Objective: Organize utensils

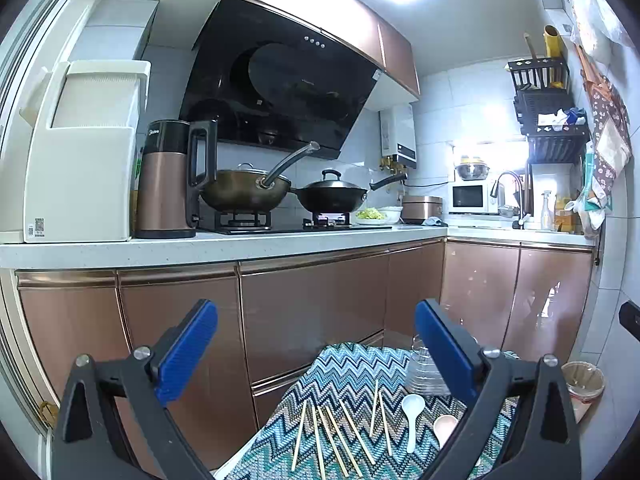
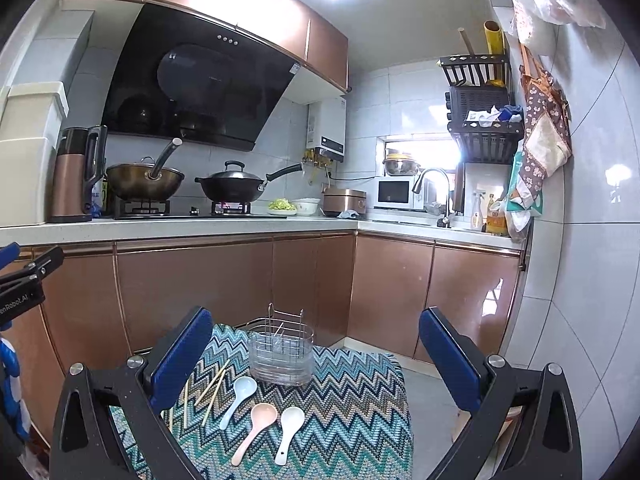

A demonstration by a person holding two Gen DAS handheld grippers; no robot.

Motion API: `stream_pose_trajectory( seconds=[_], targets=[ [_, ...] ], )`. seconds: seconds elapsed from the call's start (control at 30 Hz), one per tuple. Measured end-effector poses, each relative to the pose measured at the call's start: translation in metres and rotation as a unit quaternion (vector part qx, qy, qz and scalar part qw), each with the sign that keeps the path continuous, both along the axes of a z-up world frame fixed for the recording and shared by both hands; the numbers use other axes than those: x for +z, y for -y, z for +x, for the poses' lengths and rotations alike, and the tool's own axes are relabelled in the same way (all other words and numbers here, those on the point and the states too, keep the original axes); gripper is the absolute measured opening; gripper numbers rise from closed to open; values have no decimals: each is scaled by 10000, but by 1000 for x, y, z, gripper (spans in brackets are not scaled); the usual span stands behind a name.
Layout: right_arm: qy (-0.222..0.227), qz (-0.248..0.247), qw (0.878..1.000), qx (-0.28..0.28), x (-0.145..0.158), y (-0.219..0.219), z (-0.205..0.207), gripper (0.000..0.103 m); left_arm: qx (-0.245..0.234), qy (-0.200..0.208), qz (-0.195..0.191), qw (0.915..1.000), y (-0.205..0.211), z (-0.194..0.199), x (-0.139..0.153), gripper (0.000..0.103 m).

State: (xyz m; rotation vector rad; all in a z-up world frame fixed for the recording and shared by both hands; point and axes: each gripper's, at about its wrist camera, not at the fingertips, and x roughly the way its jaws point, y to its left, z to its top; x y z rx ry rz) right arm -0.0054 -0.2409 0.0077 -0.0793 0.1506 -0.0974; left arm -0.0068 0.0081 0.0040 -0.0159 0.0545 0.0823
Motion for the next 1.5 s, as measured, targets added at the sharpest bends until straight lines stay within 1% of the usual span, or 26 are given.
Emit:
stream_pose_trajectory(
  seconds=[0.27,0.47,0.57,0.67,0.87,1.0,1.07,1.2,1.27,1.33,1.37,1.43,1.47,1.5],
  targets=[
    [50,-42,9999,-96,0,2,3,103,28,46,-87,9999,-5,2,0,100],
    [-41,1,9999,-133,-2,5,13,103,-8,66,-68,10000,-5,4,-1,100],
    [-32,45,9999,-138,-2,8,17,103,-122,5,-71,9999,-5,9,-1,100],
    [-26,113,9999,-119,-2,11,21,103,-137,-28,-63,9999,-5,14,0,100],
    [-122,146,9997,-131,-4,19,34,103,-63,-129,-238,9996,-18,31,3,100],
    [-211,227,9995,-77,-8,26,47,103,-97,-309,-312,9990,-24,47,2,100],
    [-331,221,9992,-28,-12,28,57,103,-190,-494,-378,9979,-28,58,-2,100],
    [-706,269,9970,138,-27,34,81,103,-327,-1132,-514,9917,-29,92,-21,100],
    [-1031,373,9937,244,-40,41,99,103,-378,-1436,-551,9874,-27,108,-33,100],
    [-1302,484,9898,331,-52,47,113,103,-469,-1866,-635,9793,-26,128,-48,99],
    [-1539,584,9856,397,-63,52,125,103,-498,-1992,-660,9765,-26,135,-53,99],
    [-1866,713,9784,535,-78,58,139,103,-590,-2379,-773,9664,-25,154,-68,99],
    [-2088,810,9724,651,-88,62,149,103,-651,-2591,-826,9601,-25,164,-76,99],
    [-2296,881,9665,742,-99,65,158,103,-728,-2862,-911,9510,-25,177,-87,99]
  ],
)
